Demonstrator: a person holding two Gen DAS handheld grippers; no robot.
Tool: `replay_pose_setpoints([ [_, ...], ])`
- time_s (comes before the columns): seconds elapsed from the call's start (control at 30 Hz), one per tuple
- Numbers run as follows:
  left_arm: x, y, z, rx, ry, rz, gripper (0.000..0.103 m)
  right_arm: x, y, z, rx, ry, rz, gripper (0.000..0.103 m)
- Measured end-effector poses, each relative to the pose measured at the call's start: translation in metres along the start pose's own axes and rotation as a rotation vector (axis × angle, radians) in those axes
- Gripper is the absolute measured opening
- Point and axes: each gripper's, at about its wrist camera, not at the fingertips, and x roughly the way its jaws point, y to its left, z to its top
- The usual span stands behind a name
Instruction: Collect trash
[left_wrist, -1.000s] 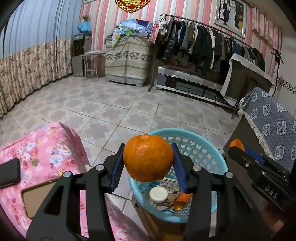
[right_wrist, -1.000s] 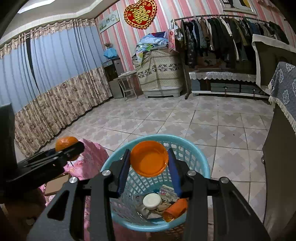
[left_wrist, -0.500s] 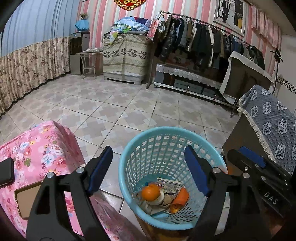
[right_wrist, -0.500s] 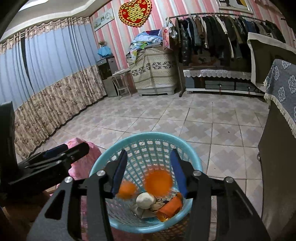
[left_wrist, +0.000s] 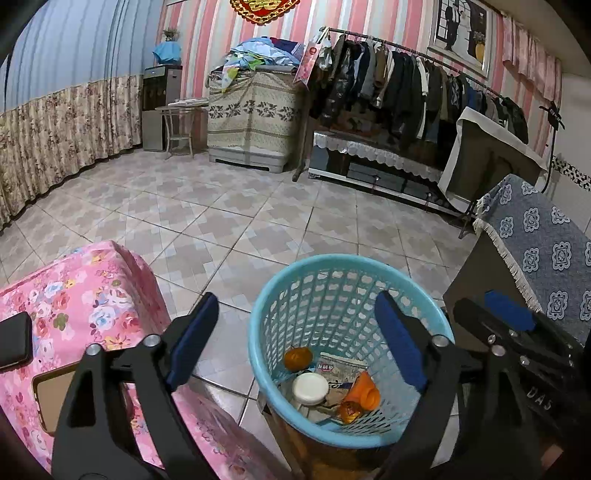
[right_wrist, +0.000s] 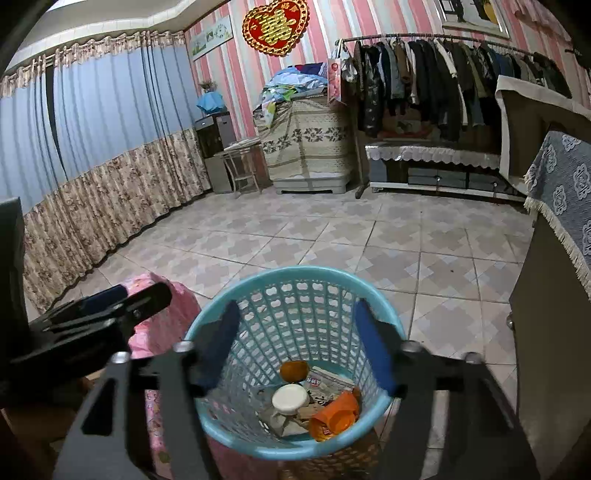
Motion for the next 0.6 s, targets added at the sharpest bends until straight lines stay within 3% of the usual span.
replay_pose_setpoints([
  [0.13,-0.007,0.011,-0.003,-0.008,-0.004,0.023,0.093,0.001,0.001,0.001,-0.017,0.012,-0.048,0.083],
  [0.4,-0.026,0.025,-0.006,0.021,-0.004,0.070,0.097,-0.006,0.003,0.006,-0.023,0.022,-0.134,0.089],
  [0.6,-0.085,0.060,-0.012,0.020,-0.065,0.183,0.097,-0.026,0.015,0.010,-0.021,-0.013,-0.192,0.093],
])
